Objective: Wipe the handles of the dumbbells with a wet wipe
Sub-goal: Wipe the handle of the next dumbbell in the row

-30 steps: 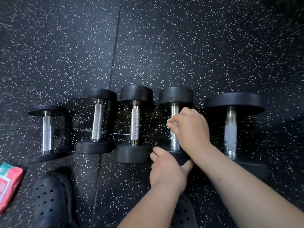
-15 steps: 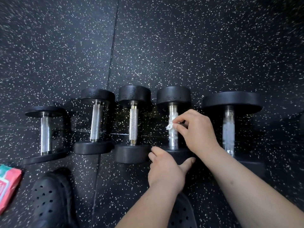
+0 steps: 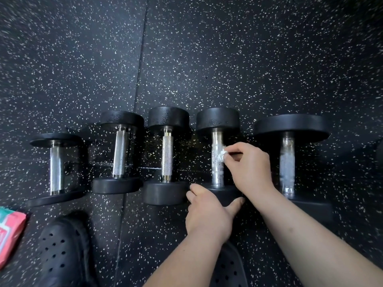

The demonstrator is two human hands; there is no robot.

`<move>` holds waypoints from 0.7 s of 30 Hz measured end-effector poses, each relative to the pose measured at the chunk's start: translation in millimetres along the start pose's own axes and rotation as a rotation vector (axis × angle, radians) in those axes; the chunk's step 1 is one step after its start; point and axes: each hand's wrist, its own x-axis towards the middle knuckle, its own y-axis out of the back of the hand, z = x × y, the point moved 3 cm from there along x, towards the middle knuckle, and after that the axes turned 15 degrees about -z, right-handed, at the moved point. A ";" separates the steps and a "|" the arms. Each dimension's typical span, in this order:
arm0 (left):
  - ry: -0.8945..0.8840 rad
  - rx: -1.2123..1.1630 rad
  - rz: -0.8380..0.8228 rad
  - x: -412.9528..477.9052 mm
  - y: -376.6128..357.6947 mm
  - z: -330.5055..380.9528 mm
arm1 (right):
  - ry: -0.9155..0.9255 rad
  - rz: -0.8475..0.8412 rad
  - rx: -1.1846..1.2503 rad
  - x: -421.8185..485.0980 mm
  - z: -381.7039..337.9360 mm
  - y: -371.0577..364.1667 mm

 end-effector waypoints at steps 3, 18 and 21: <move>-0.002 0.004 0.003 -0.4 -0.3 -0.1 | -0.062 0.027 0.058 -1.5 1.6 -1.1; -0.006 0.022 0.000 -3.0 0.7 2.1 | -0.468 -0.338 0.800 21.8 10.2 -32.2; -0.003 0.015 -0.002 -3.3 1.8 2.6 | -0.540 -0.251 0.854 22.0 8.9 -30.7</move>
